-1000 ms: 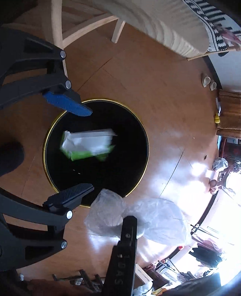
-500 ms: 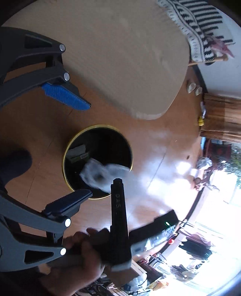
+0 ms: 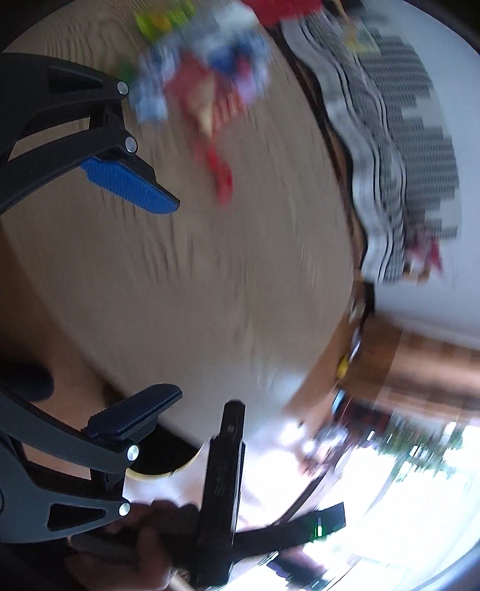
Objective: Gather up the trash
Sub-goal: 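Grasp the yellow popcorn bag with the left tool while the right tool grasps the green toy car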
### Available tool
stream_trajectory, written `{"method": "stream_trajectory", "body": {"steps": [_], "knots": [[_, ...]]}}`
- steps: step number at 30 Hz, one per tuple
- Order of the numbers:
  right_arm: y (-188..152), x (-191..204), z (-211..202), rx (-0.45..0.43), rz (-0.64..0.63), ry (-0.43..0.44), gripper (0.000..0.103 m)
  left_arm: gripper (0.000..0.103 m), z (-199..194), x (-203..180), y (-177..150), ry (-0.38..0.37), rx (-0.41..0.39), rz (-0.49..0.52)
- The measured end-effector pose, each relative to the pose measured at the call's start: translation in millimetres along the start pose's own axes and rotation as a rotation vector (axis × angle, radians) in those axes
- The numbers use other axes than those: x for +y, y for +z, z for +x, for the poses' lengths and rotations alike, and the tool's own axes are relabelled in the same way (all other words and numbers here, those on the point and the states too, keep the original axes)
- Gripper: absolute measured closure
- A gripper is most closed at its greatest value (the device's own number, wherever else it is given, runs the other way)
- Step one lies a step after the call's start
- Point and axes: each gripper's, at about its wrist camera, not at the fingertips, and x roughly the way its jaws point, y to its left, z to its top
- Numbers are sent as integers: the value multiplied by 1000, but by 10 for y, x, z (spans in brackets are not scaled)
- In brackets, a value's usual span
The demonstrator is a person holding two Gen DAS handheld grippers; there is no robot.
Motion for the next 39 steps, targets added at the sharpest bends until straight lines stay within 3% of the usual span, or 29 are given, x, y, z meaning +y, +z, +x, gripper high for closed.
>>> {"method": "stream_trajectory", "body": {"steps": [4,7,14,20,24,26,27,28,29,39], "knots": [[-25,1002,201,19,-154,119,25,12,-315,922,-123,141,-21,-128],[-97,1511,422,67,-232,182,25,12,-521,1645,-279,267,-25,-244],[-483,2439,834,162,-358,258,25,12,-556,2692,-363,400,-4,-374],[-670,2878,1025,191,-461,253,25,12,-410,3003,-384,428,27,-366],[-754,3075,1078,167,-529,202,28,12,-246,3052,-315,412,24,-350],[-754,3119,1085,142,-560,174,34,12,-169,3046,-283,416,32,-339],[-765,3134,1070,129,-576,161,44,12,-119,3056,-267,418,37,-335],[-781,3158,1073,120,-586,154,67,12,-69,3062,-268,418,43,-334],[-786,3167,1063,118,-587,154,69,12,-26,3074,-256,423,49,-334],[-752,3158,1058,130,-586,168,70,12,188,3084,-239,435,60,-308]]}}
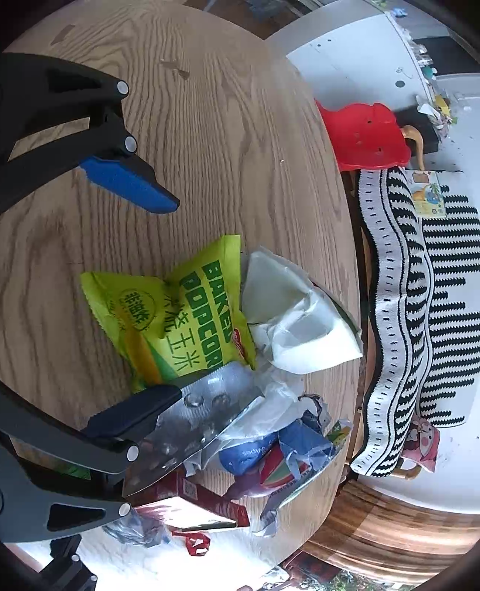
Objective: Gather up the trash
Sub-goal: 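Grasp the yellow popcorn bag with the left tool while the right tool grasps the green toy car, then carry the popcorn bag and toy car over the bin and release both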
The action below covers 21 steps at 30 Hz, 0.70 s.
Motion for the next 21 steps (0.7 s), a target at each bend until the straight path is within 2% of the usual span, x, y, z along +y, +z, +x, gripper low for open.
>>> {"method": "stream_trajectory", "body": {"steps": [2,3,4,5,6,9,13,16,21], "knots": [[-8,-28,-26,-3,2,3,70,15,9,27,0,-16,4,-15],[12,-62,-32,-7,1,5,70,24,10,35,2,-26,5,-18],[14,-48,-44,-10,1,5,70,39,10,40,0,-46,9,-20],[10,-55,-65,-14,1,6,70,48,14,46,-6,-59,17,-24],[-1,-35,-82,-17,2,6,70,51,11,47,-9,-58,20,-27],[-29,-49,-155,-29,11,9,70,53,-96,77,-17,-62,20,-50],[-67,-119,-291,-47,28,15,70,53,-374,87,-29,-28,2,-48],[-104,-225,-435,-67,43,5,70,53,-617,65,-73,-41,-27,-49],[-197,-563,-736,-103,104,-34,70,53,-907,-194,-117,-52,-67,-12]]}}
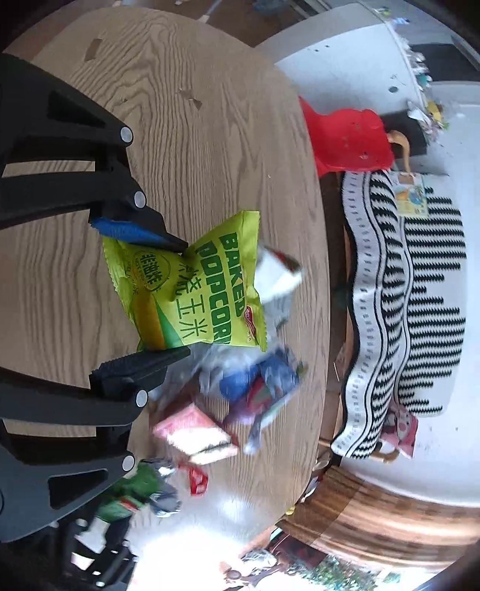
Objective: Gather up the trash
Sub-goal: 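Carry the popcorn bag and toy car over the bin and release both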
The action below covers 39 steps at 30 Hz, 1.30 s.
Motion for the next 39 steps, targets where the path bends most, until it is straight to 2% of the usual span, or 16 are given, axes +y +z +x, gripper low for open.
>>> {"method": "stream_trajectory", "body": {"steps": [3,6,10,15,22,25,32,36,39], "knots": [[-56,-399,-230,-20,66,-43,70,53,-111,-286,6,-48,-22,20],[-197,-869,-453,-40,143,-98,70,53,-216,-680,8,-79,-56,82],[-485,-1633,-821,-59,274,-189,70,53,-322,-1367,-43,-174,-74,164],[-1080,-2560,-1232,-53,443,-299,70,53,-406,-2285,-270,-308,-71,272],[-1926,-3525,-1594,-6,635,-402,70,53,-560,-3637,-837,-517,-48,459],[-2312,-3870,-1665,34,729,-431,70,53,-565,-4154,-1132,-581,-16,523],[-3060,-4438,-1608,152,910,-419,69,53,-416,-4914,-1642,-662,69,638],[-3208,-4562,-1553,176,948,-407,69,53,-285,-5138,-1780,-663,105,667],[-3168,-4562,-1527,176,960,-395,69,53,-148,-5210,-1747,-657,125,673]]}}
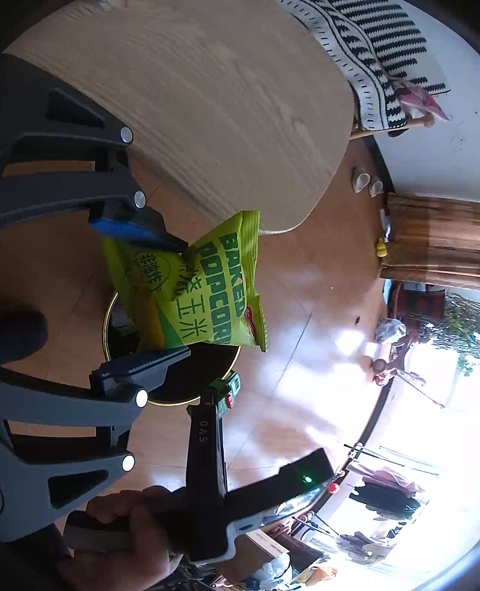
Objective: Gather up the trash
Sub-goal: 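Carry the popcorn bag and toy car over the bin and release both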
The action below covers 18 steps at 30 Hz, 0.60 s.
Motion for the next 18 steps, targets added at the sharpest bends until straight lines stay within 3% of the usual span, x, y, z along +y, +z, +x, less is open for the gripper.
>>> {"method": "stream_trajectory", "body": {"steps": [7,8,9,10,18], "knots": [[66,55,-31,-18,9,35,68,53,161,13,54,-6,25,-10],[71,48,-38,-18,14,43,63,53,165,11,48,-6,27,-12],[85,38,-60,-24,22,53,44,53,184,11,51,-6,30,-13],[88,33,-86,-37,28,56,32,53,214,16,49,-7,34,-15],[119,-91,-248,-73,76,52,29,53,548,-73,-2,-37,100,-8]]}}
